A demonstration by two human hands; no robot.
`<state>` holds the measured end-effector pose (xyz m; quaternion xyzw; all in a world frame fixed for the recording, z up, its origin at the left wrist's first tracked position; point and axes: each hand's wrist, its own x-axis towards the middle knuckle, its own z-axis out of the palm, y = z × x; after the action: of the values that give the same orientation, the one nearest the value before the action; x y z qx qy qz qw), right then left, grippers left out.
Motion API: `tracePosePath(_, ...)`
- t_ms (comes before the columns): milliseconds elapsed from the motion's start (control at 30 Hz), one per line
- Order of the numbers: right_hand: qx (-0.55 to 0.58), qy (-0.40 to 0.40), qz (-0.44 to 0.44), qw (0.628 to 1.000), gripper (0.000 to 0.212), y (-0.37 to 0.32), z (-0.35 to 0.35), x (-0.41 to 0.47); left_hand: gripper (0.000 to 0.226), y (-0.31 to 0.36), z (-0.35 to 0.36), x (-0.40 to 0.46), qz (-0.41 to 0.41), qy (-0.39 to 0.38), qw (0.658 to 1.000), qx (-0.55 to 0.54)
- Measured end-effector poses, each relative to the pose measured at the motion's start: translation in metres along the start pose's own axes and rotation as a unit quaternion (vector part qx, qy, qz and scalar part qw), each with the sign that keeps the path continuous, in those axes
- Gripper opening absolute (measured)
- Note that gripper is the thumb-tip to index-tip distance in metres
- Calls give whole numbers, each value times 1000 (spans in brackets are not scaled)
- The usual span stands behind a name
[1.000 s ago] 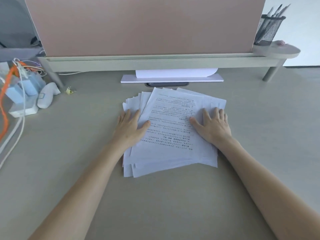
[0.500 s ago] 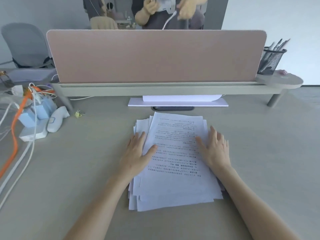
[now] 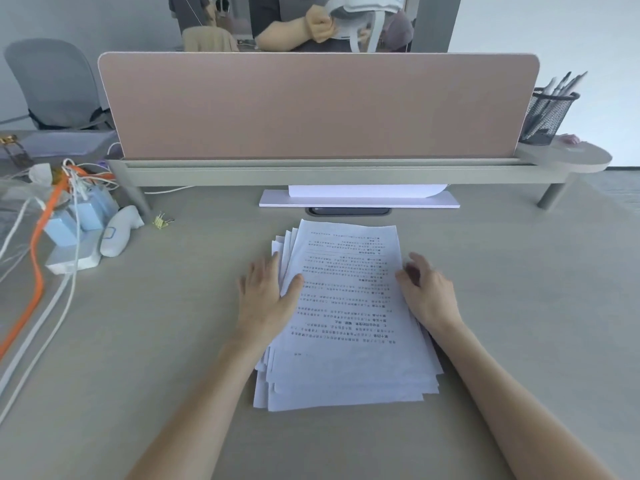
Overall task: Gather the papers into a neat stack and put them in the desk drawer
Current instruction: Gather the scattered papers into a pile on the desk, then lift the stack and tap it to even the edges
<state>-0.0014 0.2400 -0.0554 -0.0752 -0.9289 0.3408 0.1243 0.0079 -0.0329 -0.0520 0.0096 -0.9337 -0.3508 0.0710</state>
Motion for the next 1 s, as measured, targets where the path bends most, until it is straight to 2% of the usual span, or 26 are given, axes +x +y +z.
tracePosePath(33, -29, 31, 3, 999, 34, -1, 0, -2, 57, -2, 0, 1, -7, 30, 999, 40)
tracePosePath(100, -63, 59, -13, 996, 27, -2, 2, -5, 50, -3, -1, -1, -21, 49, 997, 57)
tracePosePath(167, -56, 49, -27, 997, 24, -3, 4, -8, 48, 1, -1, -4, -34, 30, 999, 14)
tracePosePath(333, -44, 31, -42, 998, 23, -12, 10, -10, 62, 3, -1, -7, -29, -11, 999, -25)
tracePosePath(400, -33, 32, -37, 998, 23, -12, 9, -10, 66, 6, -6, -7, -47, -25, 994, -91)
tracePosePath(500, -21, 28, -25, 999, 23, -10, 5, -10, 71, 12, -9, -7, -58, -9, 969, -239)
tracePosePath(533, -22, 26, -22, 999, 24, -9, 4, -11, 69, 12, -9, -6, -74, 0, 960, -270)
tracePosePath(600, -19, 27, -22, 999, 25, -10, 4, -12, 53, 14, -11, -5, -120, 5, 949, -292)
tracePosePath(733, -19, 25, -26, 999, 28, -14, 4, -14, 17, 17, -18, -4, -155, -52, 931, -328)
tracePosePath(900, -27, 7, -14, 1000, 32, -15, 2, -14, 23, 16, -15, -2, -154, -63, 921, -353)
tracePosePath(1000, 15, -9, 16, 1000, 36, -15, 0, -13, 32, 18, -18, -3, -130, -67, 923, -357)
